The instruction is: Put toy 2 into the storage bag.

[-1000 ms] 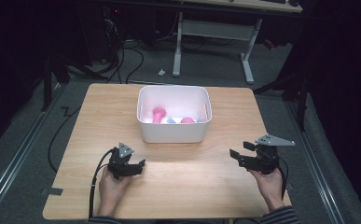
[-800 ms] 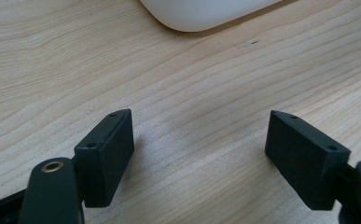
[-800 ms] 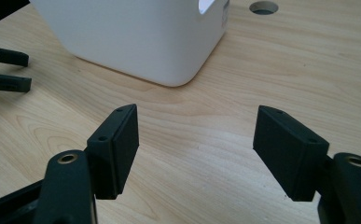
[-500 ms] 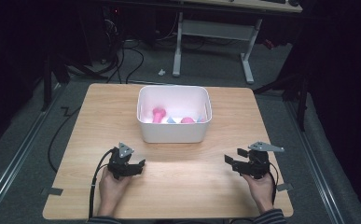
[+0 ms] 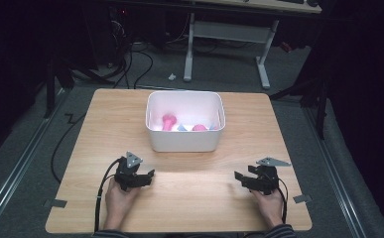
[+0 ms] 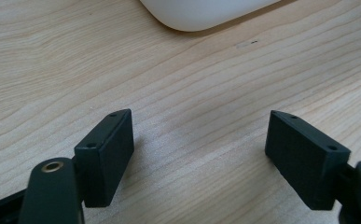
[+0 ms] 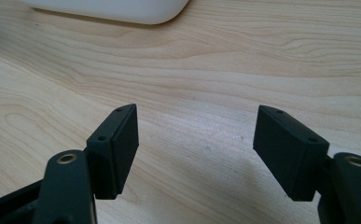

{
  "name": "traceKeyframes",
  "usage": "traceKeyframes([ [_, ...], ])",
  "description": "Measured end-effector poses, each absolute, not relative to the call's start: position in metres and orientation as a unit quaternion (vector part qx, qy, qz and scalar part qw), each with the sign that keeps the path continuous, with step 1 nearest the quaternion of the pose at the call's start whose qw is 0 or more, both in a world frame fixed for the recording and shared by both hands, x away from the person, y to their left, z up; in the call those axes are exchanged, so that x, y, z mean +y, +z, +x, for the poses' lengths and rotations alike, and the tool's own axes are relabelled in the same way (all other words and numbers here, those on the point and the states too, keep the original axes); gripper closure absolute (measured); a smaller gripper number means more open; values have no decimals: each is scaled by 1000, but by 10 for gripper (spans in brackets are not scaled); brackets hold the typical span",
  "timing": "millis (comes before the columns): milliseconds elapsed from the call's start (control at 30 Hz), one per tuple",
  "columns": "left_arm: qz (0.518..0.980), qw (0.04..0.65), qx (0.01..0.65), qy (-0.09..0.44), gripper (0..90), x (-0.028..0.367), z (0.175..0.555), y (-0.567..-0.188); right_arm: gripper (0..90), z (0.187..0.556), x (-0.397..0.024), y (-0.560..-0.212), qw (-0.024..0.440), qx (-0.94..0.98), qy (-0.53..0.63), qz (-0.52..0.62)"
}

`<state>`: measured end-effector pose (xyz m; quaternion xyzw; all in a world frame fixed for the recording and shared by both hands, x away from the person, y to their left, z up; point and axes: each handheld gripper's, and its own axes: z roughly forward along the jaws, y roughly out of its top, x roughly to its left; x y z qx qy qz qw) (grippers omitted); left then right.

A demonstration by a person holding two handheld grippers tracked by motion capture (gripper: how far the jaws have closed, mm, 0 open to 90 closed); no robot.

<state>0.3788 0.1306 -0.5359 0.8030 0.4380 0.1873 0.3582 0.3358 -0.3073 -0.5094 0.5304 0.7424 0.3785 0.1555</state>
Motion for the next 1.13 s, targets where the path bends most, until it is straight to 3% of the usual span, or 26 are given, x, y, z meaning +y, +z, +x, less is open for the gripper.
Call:
traceKeyframes([
  [1133,804,358,438,187,240,131,378,-536,263,345,-286,-531,225,764,318,515],
])
